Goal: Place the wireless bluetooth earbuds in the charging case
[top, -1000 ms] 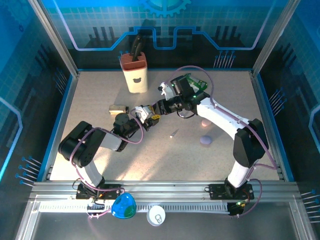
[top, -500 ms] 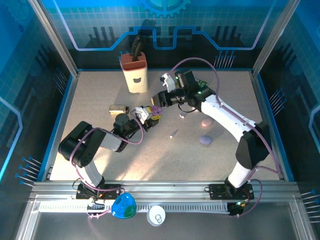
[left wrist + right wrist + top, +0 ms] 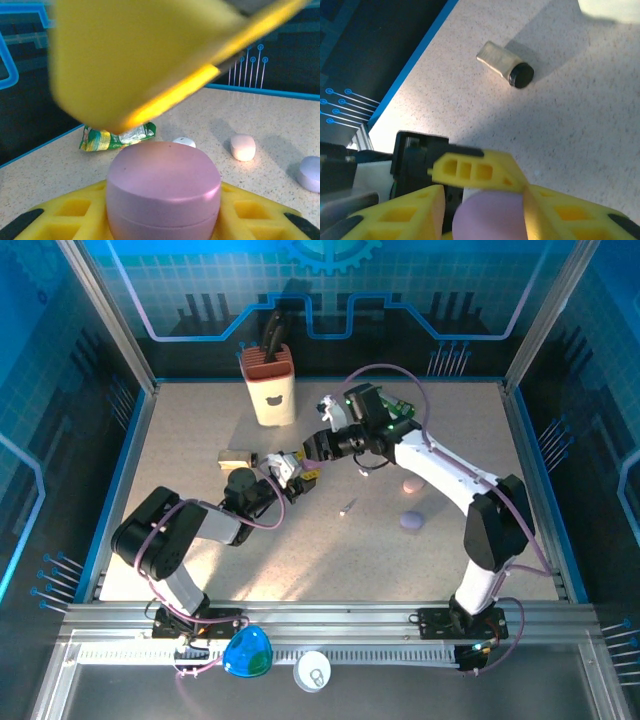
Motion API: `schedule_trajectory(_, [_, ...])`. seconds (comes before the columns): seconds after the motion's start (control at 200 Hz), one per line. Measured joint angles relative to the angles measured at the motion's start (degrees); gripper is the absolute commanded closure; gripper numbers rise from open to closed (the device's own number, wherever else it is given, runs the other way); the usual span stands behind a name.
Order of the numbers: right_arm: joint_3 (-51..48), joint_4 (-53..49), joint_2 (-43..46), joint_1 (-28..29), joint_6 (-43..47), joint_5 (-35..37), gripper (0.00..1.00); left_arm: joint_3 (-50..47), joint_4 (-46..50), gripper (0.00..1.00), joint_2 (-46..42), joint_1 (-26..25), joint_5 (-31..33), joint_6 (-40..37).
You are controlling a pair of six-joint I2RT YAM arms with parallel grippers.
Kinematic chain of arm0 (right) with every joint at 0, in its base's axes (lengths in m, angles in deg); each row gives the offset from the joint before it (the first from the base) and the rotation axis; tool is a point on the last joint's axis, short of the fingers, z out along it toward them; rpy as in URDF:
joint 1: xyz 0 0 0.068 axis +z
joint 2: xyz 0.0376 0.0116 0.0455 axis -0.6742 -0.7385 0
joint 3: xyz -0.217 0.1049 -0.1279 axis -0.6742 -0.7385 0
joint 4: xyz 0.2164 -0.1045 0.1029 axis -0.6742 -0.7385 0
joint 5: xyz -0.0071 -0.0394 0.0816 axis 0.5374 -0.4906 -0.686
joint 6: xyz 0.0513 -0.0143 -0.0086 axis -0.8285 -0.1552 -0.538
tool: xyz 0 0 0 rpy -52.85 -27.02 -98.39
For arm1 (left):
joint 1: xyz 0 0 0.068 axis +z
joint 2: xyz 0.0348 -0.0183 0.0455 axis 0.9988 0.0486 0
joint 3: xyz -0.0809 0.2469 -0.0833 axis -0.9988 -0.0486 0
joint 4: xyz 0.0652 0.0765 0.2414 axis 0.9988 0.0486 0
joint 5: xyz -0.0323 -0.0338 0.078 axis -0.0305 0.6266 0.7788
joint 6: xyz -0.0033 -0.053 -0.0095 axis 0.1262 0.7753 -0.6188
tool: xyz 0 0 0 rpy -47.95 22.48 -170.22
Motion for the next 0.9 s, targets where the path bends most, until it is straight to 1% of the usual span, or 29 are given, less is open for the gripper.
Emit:
schedule_trajectory(0.06, [-2.23, 0.72, 1.81, -0.48, -1.01, -0.55, 0.32, 0.00, -0.39, 0.59, -0.15, 0.00, -0.02, 0.61])
schedule_trajectory(0.125, [-4.24, 1.88, 3.52, -1.42, -2.71, -1.75, 0.27, 0.00, -0.90, 0.59, -0.20, 0.00, -0.07, 1.90])
schedule_trajectory(0.255, [-9.25, 6.84, 5.99, -4.04, -7.32, -5.53, 0.27, 0.00, -1.95, 0.59, -0.20, 0.00, -1.38, 4.63])
schedule_trajectory(0.37, [-14.14, 12.26, 6.40, -5.88, -12.24, -9.79, 0.26, 0.00, -2.16, 0.58, -0.44, -0.11, -2.49, 6.49])
schedule_trajectory(0.495, [-18.01, 17.33, 6.34, -6.29, -17.55, -14.36, 0.30, 0.04, -2.54, 0.58, -1.36, -0.20, -3.56, 8.13])
schedule_trajectory(0.72, [-21.16, 29.11, 5.25, -6.38, -26.40, -20.46, 0.36, 0.57, -2.97, 0.58, -1.90, -0.22, -4.96, 10.60])
schedule_trajectory(0.9, [-23.76, 38.03, 3.85, -7.04, -33.16, -22.99, 0.51, 0.94, -2.86, 0.58, -1.90, -0.26, -5.68, 11.74])
